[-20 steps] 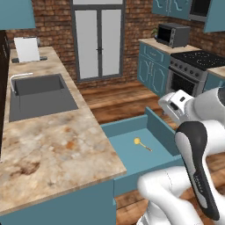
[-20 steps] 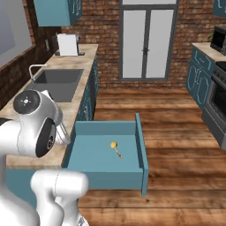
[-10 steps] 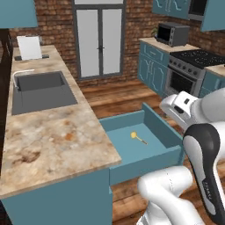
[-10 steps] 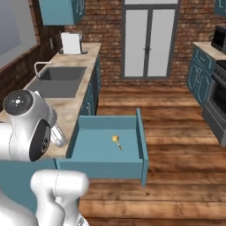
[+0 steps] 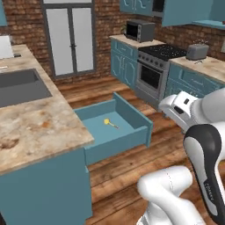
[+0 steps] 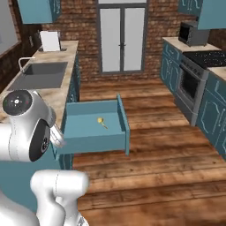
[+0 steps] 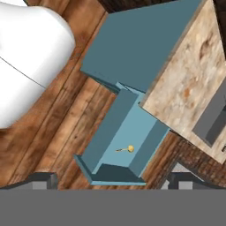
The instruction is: Organize the utensils by type. Pick up the wooden spoons from the counter and place them in the open cabinet. Then pick up the metallic utensils from the counter and place them in the open drawer.
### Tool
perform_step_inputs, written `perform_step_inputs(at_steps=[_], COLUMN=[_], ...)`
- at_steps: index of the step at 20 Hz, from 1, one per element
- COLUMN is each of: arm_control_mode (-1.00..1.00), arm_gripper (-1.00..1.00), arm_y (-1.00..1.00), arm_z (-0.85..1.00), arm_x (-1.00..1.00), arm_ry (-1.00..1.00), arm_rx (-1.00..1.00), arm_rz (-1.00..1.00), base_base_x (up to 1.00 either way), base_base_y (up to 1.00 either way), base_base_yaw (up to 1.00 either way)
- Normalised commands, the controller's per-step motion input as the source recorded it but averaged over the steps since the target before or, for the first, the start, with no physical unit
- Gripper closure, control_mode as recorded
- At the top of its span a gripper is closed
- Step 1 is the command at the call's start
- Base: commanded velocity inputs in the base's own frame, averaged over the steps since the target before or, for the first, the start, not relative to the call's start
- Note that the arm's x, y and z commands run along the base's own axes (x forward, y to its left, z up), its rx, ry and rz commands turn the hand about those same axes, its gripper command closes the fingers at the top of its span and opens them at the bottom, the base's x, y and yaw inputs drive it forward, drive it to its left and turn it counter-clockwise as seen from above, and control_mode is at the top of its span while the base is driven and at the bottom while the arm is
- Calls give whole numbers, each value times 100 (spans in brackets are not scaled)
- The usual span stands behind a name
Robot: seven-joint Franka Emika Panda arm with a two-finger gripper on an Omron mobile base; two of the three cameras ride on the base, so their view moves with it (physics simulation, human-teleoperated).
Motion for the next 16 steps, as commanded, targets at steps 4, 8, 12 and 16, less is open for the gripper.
perform_step_inputs(at_steps=[4,8,12,16], arm_control_mode=[100,100,100,100], arm_gripper=[-100,-100,-100,-100], arm_y=[0,0,0,0], arm_z=[0,0,0,0], arm_x=[0,0,0,0], arm_ry=[0,0,0,0], arm_rx=[0,0,0,0], arm_rz=[0,0,0,0], base_base_x=[-45,-19,3,41], base_base_y=[-13,-11,-10,-8], base_base_yaw=[-60,-68,-62,-43])
